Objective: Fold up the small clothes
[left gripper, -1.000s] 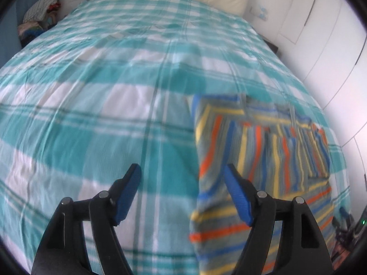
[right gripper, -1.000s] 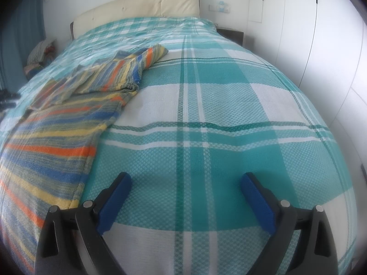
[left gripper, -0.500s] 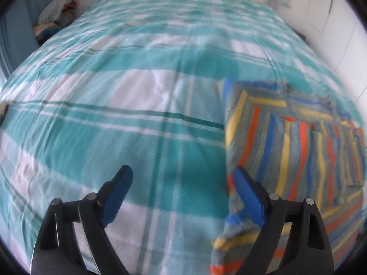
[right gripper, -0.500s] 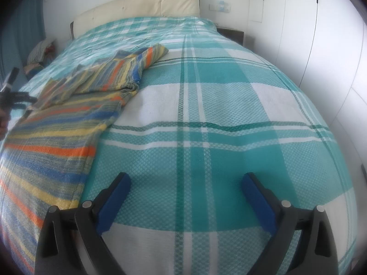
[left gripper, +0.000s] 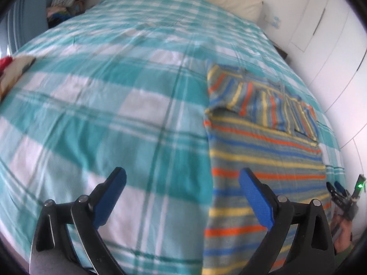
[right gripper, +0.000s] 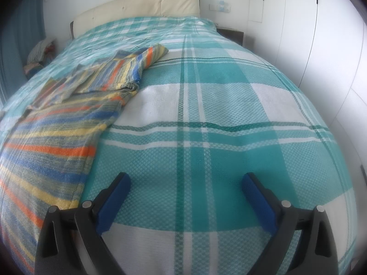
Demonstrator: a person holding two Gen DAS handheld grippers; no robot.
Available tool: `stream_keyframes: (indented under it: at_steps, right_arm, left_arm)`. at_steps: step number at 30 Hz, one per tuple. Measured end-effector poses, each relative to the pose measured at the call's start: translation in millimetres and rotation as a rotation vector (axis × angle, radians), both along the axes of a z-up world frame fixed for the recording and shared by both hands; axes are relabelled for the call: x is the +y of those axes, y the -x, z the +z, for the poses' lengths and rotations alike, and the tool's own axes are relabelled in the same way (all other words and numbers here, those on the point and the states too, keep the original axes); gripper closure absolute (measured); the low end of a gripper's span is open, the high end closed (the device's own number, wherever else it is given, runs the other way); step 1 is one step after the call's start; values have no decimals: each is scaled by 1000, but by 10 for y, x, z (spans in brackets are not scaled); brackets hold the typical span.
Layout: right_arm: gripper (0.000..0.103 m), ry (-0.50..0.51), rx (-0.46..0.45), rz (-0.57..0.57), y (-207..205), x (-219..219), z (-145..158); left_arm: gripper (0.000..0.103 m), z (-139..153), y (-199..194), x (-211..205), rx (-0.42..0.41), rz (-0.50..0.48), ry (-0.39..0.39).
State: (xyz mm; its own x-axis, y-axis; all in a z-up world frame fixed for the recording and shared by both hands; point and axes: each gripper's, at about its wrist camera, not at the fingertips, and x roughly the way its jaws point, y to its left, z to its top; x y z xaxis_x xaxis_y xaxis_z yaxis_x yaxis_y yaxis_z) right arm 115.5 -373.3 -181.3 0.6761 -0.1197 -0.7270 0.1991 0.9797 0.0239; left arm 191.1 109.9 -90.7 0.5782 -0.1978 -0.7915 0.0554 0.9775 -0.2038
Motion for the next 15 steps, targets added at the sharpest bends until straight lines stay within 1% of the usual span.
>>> stream_keyframes:
  at_steps: [2,5,6,7,9,11,15]
  right_arm:
    - [6,2,-2,-1,6,1,-3]
    - [6,-2,-4,-1,6,1,-6]
    - [6,-1,-4,-1,6,1,-6]
    - [6,-1,-4,-1,7,1,-5]
    - [6,-1,-4,-1,8,2,-7]
    - [6,0,-4,-1,8,4,-7]
    - [5,1,-3,-1,9,3,-7]
  left_arm:
    - [4,-140,0,2,-2,23,-30]
    - [4,-337,-34,23,-36,87,-153]
    - [4,-396,-40,40,-43,93,-176]
    - [4,-458,-49,53,-33,96,-184]
    - [4,-513,-62,95,-4,108,-159]
    - [4,-507,-55,114,-14,111,-152]
    - [4,-543,-32,137,8,125,-151]
